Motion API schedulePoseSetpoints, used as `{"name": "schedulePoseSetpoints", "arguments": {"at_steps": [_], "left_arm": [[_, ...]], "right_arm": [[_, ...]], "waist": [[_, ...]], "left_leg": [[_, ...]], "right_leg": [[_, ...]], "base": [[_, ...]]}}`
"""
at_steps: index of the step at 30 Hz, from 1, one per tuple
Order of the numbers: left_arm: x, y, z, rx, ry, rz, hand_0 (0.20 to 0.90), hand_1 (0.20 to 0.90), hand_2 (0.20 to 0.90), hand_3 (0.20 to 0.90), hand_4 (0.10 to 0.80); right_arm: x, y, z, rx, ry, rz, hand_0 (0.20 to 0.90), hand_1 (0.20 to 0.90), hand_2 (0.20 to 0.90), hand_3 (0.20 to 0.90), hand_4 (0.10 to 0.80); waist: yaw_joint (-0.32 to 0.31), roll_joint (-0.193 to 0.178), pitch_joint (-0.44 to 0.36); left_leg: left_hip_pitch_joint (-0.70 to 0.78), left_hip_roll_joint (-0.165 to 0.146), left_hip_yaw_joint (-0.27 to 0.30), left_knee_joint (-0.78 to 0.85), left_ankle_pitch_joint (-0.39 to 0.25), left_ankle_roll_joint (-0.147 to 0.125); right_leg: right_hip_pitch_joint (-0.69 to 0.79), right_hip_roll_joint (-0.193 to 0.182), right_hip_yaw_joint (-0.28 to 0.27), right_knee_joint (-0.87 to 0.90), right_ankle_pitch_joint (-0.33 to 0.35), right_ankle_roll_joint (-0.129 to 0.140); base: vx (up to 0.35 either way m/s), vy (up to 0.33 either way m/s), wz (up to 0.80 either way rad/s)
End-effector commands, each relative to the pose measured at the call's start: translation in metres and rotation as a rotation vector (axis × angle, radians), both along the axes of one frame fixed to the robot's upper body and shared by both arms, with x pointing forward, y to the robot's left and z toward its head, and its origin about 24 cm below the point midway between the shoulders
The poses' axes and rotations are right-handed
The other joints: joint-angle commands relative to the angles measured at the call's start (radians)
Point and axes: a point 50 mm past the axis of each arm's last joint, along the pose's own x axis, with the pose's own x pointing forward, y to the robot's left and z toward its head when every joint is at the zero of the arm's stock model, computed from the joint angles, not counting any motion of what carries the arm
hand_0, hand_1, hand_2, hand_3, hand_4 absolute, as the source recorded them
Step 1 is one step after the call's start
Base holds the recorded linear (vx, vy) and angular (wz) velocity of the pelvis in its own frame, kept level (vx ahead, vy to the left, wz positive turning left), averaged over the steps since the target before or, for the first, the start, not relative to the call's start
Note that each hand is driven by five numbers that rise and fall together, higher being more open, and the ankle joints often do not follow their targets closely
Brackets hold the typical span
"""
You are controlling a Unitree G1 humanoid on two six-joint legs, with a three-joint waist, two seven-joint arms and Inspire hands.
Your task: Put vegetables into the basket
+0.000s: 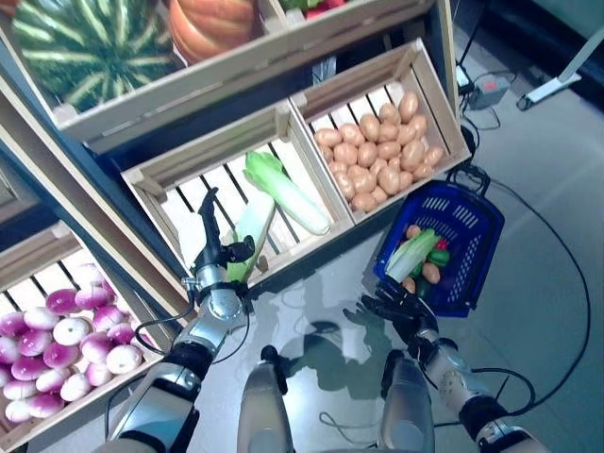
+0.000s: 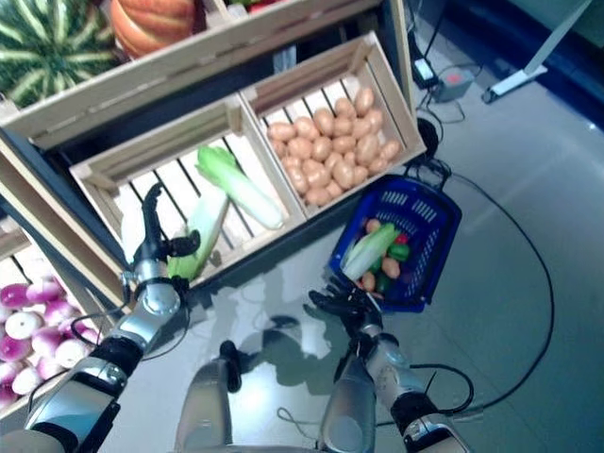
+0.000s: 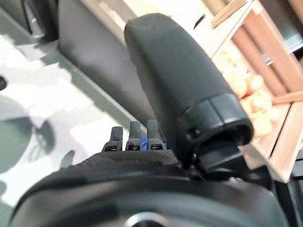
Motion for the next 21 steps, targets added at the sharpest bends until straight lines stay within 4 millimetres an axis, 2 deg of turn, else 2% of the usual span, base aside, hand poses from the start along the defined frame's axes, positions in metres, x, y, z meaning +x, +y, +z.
{"name": "schedulePoseSetpoints", "arguments": {"at_steps": [1, 5, 7, 8, 12, 18, 21], "left_arm": [[0.015, 0.021, 0.047, -0.031, -0.197, 0.064, 0.9, 0.9, 0.9, 0.9, 0.8], [0.018, 0.035, 0.053, -0.078, -0.184, 0.111, 0.9, 0.9, 0.9, 0.9, 0.8], [0.02, 0.048, 0.057, -0.084, -0.157, 0.144, 0.9, 0.9, 0.9, 0.9, 0.8], [0.02, 0.055, 0.058, -0.093, -0.138, 0.169, 0.9, 0.9, 0.9, 0.9, 0.8], [0.018, 0.08, 0.059, -0.093, -0.08, 0.268, 0.9, 0.9, 0.9, 0.9, 0.8], [0.018, 0.099, 0.063, -0.145, -0.01, 0.264, 0.9, 0.9, 0.9, 0.9, 0.8], [0.02, 0.109, 0.074, -0.128, 0.035, 0.265, 0.9, 0.9, 0.9, 0.9, 0.8]], "right_arm": [[0.014, -0.005, 0.026, 0.057, -0.138, -0.071, 0.9, 0.9, 0.9, 0.9, 0.8], [0.02, -0.011, 0.033, 0.036, -0.151, -0.077, 0.9, 0.9, 0.9, 0.9, 0.8], [0.023, -0.017, 0.037, 0.017, -0.157, -0.078, 0.9, 0.9, 0.9, 0.9, 0.8], [0.024, -0.02, 0.038, 0.011, -0.156, -0.08, 0.9, 0.9, 0.9, 0.9, 0.8], [0.03, -0.028, 0.045, -0.007, -0.156, -0.096, 0.9, 0.9, 0.9, 0.9, 0.8], [0.034, -0.041, 0.053, -0.038, -0.165, -0.111, 0.9, 0.9, 0.9, 0.9, 0.8], [0.039, -0.048, 0.062, -0.044, -0.186, -0.121, 0.9, 0.9, 0.9, 0.9, 0.8]], "waist": [[-0.013, -0.001, -0.032], [-0.023, -0.004, -0.02], [-0.031, -0.006, -0.015], [-0.034, -0.007, -0.01], [-0.045, -0.012, -0.004], [-0.058, -0.018, 0.013], [-0.067, -0.021, 0.026]], "left_leg": [[-0.035, 0.051, -0.033, 0.164, -0.182, -0.03], [-0.084, 0.055, -0.053, 0.233, -0.209, -0.035], [-0.11, 0.059, -0.06, 0.263, -0.218, -0.037], [-0.118, 0.063, -0.07, 0.302, -0.254, -0.046], [-0.163, 0.071, -0.084, 0.362, -0.274, -0.049], [-0.239, 0.085, -0.093, 0.458, -0.304, -0.048], [-0.307, 0.097, -0.103, 0.529, -0.322, -0.047]], "right_leg": [[-0.045, -0.004, 0.038, 0.166, -0.114, -0.07], [-0.102, 0.0, 0.059, 0.226, -0.135, -0.072], [-0.131, 0.0, 0.066, 0.253, -0.145, -0.073], [-0.142, 0.0, 0.075, 0.289, -0.178, -0.065], [-0.192, 0.003, 0.086, 0.34, -0.196, -0.066], [-0.269, 0.005, 0.096, 0.429, -0.226, -0.068], [-0.334, 0.005, 0.104, 0.497, -0.241, -0.069]], "base": [[-0.018, 0.068, -0.02], [-0.007, 0.057, -0.04], [0.018, 0.056, -0.01], [0.048, 0.041, -0.04], [0.004, 0.036, -0.1], [-0.028, 0.019, -0.05], [-0.065, 0.016, 0.01]]}}
